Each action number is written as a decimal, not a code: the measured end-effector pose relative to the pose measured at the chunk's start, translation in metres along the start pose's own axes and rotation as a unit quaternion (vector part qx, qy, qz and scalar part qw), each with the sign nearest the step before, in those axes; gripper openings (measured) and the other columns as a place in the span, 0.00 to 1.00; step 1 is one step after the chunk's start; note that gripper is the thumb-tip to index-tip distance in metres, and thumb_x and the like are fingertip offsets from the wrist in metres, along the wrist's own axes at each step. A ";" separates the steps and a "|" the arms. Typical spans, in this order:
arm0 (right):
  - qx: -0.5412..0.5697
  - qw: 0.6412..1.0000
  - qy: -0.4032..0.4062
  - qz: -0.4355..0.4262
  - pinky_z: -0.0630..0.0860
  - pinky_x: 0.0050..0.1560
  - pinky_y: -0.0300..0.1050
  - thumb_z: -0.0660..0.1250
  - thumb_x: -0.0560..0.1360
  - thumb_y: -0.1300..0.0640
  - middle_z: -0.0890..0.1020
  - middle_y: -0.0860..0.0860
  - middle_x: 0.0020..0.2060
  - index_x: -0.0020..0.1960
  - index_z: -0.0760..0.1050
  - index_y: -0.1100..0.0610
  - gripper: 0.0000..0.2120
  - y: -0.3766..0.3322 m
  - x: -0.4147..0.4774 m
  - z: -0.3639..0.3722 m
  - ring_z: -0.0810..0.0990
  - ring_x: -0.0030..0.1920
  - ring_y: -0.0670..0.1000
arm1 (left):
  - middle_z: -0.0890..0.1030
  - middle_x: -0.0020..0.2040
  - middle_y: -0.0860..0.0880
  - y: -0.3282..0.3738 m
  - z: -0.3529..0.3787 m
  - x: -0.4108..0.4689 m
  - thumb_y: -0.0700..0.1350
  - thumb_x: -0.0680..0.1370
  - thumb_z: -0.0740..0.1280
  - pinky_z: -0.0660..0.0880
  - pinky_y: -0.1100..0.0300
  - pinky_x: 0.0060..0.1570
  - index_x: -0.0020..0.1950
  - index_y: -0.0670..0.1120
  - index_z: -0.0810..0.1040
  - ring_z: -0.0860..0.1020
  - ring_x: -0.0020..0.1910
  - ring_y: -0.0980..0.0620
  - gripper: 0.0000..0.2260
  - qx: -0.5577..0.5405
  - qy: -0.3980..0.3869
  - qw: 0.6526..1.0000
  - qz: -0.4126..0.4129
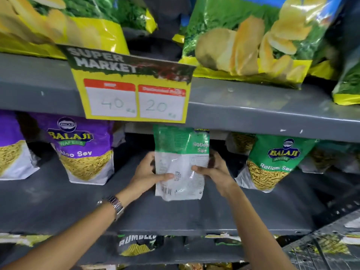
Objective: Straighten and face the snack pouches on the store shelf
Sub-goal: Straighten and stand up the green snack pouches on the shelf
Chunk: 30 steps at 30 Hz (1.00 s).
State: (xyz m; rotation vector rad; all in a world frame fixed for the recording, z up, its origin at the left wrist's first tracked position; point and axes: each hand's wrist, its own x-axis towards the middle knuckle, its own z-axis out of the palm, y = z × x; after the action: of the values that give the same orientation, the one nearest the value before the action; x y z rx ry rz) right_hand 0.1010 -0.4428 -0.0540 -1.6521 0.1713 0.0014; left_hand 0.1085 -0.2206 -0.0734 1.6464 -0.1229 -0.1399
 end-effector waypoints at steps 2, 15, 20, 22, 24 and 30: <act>-0.027 0.998 0.024 -0.042 0.82 0.45 0.41 0.77 0.60 0.70 0.82 0.57 0.52 0.61 0.69 0.63 0.33 -0.006 0.012 -0.009 0.82 0.52 0.55 | 0.80 0.52 0.51 0.001 0.006 0.024 0.33 0.62 0.78 0.79 0.61 0.47 0.50 0.51 0.70 0.81 0.48 0.59 0.26 0.024 -0.020 0.999 0.042; -0.044 0.995 0.038 -0.080 0.79 0.49 0.37 0.79 0.58 0.68 0.82 0.54 0.52 0.58 0.67 0.64 0.32 0.014 0.011 -0.035 0.82 0.49 0.48 | 0.75 0.60 0.51 -0.038 0.031 0.053 0.33 0.63 0.77 0.73 0.69 0.55 0.69 0.45 0.63 0.77 0.55 0.63 0.38 0.086 -0.015 0.992 0.096; 0.110 0.983 0.064 -0.130 0.77 0.48 0.33 0.69 0.70 0.70 0.84 0.47 0.44 0.52 0.74 0.57 0.14 -0.012 0.008 -0.043 0.82 0.47 0.41 | 0.65 0.63 0.52 -0.038 0.045 0.021 0.46 0.64 0.79 0.73 0.55 0.54 0.73 0.46 0.59 0.72 0.58 0.53 0.43 0.171 0.140 0.966 0.138; 0.120 0.980 0.074 -0.143 0.76 0.46 0.31 0.67 0.71 0.70 0.82 0.49 0.43 0.56 0.73 0.60 0.15 -0.019 0.007 -0.042 0.81 0.43 0.39 | 0.67 0.58 0.50 -0.035 0.063 0.002 0.46 0.64 0.78 0.76 0.53 0.49 0.70 0.46 0.62 0.74 0.50 0.53 0.39 0.145 0.187 0.962 0.138; 0.097 0.978 0.089 -0.159 0.75 0.43 0.29 0.68 0.71 0.70 0.80 0.50 0.41 0.59 0.71 0.63 0.17 -0.023 0.005 -0.039 0.81 0.40 0.37 | 0.69 0.58 0.48 -0.032 0.083 -0.010 0.46 0.64 0.79 0.76 0.50 0.51 0.67 0.48 0.63 0.74 0.50 0.52 0.37 0.112 0.177 0.969 0.130; 0.021 0.969 0.152 -0.191 0.77 0.45 0.37 0.77 0.64 0.63 0.82 0.49 0.42 0.45 0.72 0.52 0.17 -0.025 -0.005 -0.031 0.81 0.42 0.44 | 0.62 0.65 0.48 -0.024 0.126 -0.015 0.56 0.56 0.78 0.65 0.51 0.69 0.73 0.46 0.56 0.64 0.68 0.49 0.52 0.060 0.148 0.981 0.112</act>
State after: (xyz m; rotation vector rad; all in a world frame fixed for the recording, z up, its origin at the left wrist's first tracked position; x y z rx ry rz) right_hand 0.0953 -0.4709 -0.0255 -1.6125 0.0814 -0.5475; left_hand 0.0732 -0.3399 -0.1065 1.7408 -0.0907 0.2887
